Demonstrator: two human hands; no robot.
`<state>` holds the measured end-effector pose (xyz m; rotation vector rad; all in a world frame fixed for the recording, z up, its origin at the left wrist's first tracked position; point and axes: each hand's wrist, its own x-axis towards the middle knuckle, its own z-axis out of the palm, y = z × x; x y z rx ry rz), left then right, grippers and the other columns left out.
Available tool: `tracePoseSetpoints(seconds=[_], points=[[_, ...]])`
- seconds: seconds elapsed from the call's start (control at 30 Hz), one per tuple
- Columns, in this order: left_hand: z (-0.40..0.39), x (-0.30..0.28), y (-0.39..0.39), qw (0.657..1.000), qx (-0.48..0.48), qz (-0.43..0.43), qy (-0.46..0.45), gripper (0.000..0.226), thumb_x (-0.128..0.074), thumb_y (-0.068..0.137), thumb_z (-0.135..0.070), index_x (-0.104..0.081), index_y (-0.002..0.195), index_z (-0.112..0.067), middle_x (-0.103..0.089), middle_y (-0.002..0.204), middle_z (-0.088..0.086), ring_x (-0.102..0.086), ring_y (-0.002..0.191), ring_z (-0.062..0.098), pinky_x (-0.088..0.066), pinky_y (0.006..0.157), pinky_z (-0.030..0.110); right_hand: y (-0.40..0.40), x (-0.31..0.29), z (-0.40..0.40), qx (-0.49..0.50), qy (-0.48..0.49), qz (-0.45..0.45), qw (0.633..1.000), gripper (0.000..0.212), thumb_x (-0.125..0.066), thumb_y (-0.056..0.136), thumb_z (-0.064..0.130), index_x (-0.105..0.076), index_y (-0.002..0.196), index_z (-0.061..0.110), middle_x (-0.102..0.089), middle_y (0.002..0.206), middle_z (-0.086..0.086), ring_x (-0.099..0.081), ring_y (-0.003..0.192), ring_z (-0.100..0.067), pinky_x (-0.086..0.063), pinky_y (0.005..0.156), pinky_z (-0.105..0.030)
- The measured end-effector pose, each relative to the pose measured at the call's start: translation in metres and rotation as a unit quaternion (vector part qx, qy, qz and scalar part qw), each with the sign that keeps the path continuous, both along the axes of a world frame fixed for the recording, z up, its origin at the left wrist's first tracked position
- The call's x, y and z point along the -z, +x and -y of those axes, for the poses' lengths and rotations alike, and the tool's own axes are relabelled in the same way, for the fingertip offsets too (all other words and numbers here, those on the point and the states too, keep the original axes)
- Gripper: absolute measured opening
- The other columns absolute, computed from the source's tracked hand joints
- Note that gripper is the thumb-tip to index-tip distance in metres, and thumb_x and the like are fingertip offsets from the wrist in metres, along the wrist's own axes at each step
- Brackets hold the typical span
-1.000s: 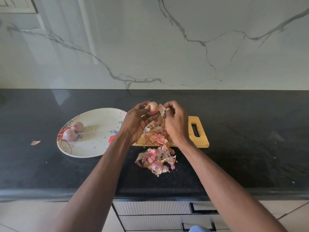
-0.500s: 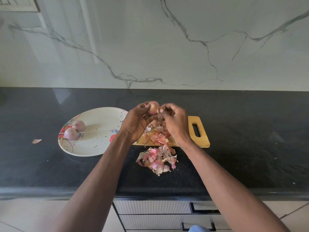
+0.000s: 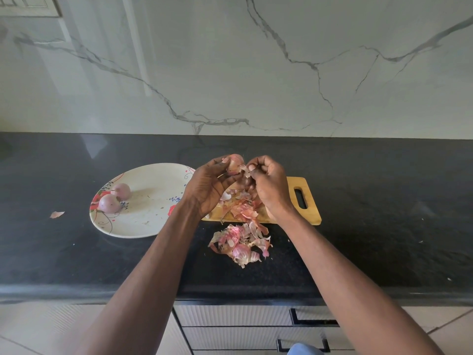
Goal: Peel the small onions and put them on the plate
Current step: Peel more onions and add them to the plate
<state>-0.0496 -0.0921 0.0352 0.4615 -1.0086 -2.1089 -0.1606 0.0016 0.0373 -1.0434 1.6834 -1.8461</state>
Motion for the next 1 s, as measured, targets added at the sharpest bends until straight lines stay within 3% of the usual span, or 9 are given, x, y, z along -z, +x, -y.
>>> tracePoseSetpoints(seconds=[0.13, 0.27, 0.37, 0.47, 0.53, 0.67, 0.73, 0.87, 1.0], points=[[0.000, 0.001, 0.000, 1.000, -0.008, 0.012, -0.009, 0.017, -0.049, 0.100, 0.000, -0.064, 0.106, 0.002, -0.072, 0.097, 0.015, -0.071, 0.081, 0.023, -0.058, 0.085, 0.033, -0.003, -0.004, -0.002, -0.013, -0.028, 0.085, 0.996, 0.017, -0.050, 0.096, -0.010, -0.060, 0.094, 0.004, -0.058, 0.074, -0.004, -0.051, 0.051, -0.007, -0.041, 0.047, -0.020], [0.000, 0.000, 0.001, 1.000, -0.015, 0.011, 0.001, 0.014, -0.051, 0.100, -0.001, -0.064, 0.105, 0.001, -0.072, 0.096, 0.016, -0.070, 0.084, 0.023, -0.061, 0.078, 0.030, -0.006, -0.007, -0.003, -0.008, -0.033, 0.099, 0.995, 0.018, -0.056, 0.088, -0.010, -0.062, 0.093, 0.006, -0.063, 0.072, -0.003, -0.053, 0.053, -0.012, -0.042, 0.049, -0.024], [0.002, 0.000, 0.001, 1.000, -0.020, 0.018, -0.005, 0.014, -0.052, 0.100, 0.000, -0.063, 0.106, 0.001, -0.071, 0.098, 0.016, -0.070, 0.083, 0.022, -0.061, 0.078, 0.029, -0.005, -0.007, -0.006, -0.011, -0.015, 0.048, 0.999, 0.007, -0.063, 0.093, 0.007, -0.065, 0.092, 0.001, -0.063, 0.069, -0.005, -0.062, 0.057, -0.019, -0.047, 0.052, -0.027], [0.002, 0.002, 0.000, 0.999, -0.014, 0.027, -0.021, 0.017, -0.053, 0.099, 0.000, -0.062, 0.113, 0.002, -0.072, 0.100, 0.015, -0.070, 0.085, 0.022, -0.060, 0.081, 0.030, -0.001, -0.003, -0.005, -0.014, 0.027, -0.039, 0.999, 0.023, -0.075, 0.090, 0.026, -0.065, 0.097, 0.006, -0.069, 0.080, 0.002, -0.069, 0.066, -0.008, -0.052, 0.057, -0.022], [0.000, 0.002, -0.001, 0.999, -0.010, 0.034, -0.028, 0.016, -0.054, 0.099, 0.000, -0.063, 0.111, 0.001, -0.073, 0.099, 0.014, -0.070, 0.087, 0.023, -0.060, 0.083, 0.030, 0.000, 0.000, -0.003, 0.020, 0.041, -0.122, 0.991, 0.013, -0.074, 0.091, 0.019, -0.065, 0.093, 0.011, -0.067, 0.083, 0.006, -0.065, 0.067, 0.003, -0.049, 0.058, -0.014], [-0.001, 0.002, -0.002, 0.999, -0.005, 0.038, -0.031, 0.013, -0.057, 0.097, 0.000, -0.065, 0.107, -0.001, -0.074, 0.098, 0.014, -0.071, 0.085, 0.023, -0.061, 0.083, 0.032, -0.002, 0.004, -0.002, 0.034, 0.023, -0.173, 0.984, 0.004, -0.065, 0.096, 0.008, -0.065, 0.092, 0.008, -0.063, 0.083, 0.005, -0.061, 0.063, 0.013, -0.044, 0.052, -0.006], [0.000, 0.002, -0.002, 0.999, -0.004, 0.038, -0.022, 0.013, -0.057, 0.098, 0.000, -0.064, 0.108, 0.000, -0.073, 0.098, 0.016, -0.070, 0.086, 0.024, -0.062, 0.083, 0.033, -0.002, 0.002, -0.001, 0.024, 0.036, -0.144, 0.989, 0.005, -0.062, 0.098, 0.007, -0.063, 0.093, 0.007, -0.063, 0.083, 0.001, -0.062, 0.060, 0.010, -0.044, 0.050, -0.008], [-0.001, 0.001, -0.002, 0.999, 0.007, 0.032, 0.008, 0.015, -0.050, 0.100, 0.002, -0.061, 0.111, 0.004, -0.071, 0.094, 0.017, -0.070, 0.084, 0.026, -0.063, 0.077, 0.033, -0.006, 0.002, 0.003, -0.011, 0.040, -0.001, 0.999, 0.008, -0.058, 0.098, 0.002, -0.061, 0.091, 0.005, -0.062, 0.071, -0.006, -0.060, 0.053, -0.009, -0.048, 0.047, -0.023], [-0.001, 0.001, -0.001, 0.999, 0.011, 0.019, 0.024, 0.018, -0.050, 0.099, 0.002, -0.060, 0.113, 0.006, -0.069, 0.100, 0.021, -0.069, 0.088, 0.029, -0.063, 0.079, 0.034, -0.007, 0.000, 0.002, -0.045, 0.013, 0.109, 0.993, 0.019, -0.058, 0.095, -0.004, -0.058, 0.081, 0.009, -0.058, 0.063, -0.003, -0.053, 0.047, -0.007, -0.041, 0.046, -0.022]])
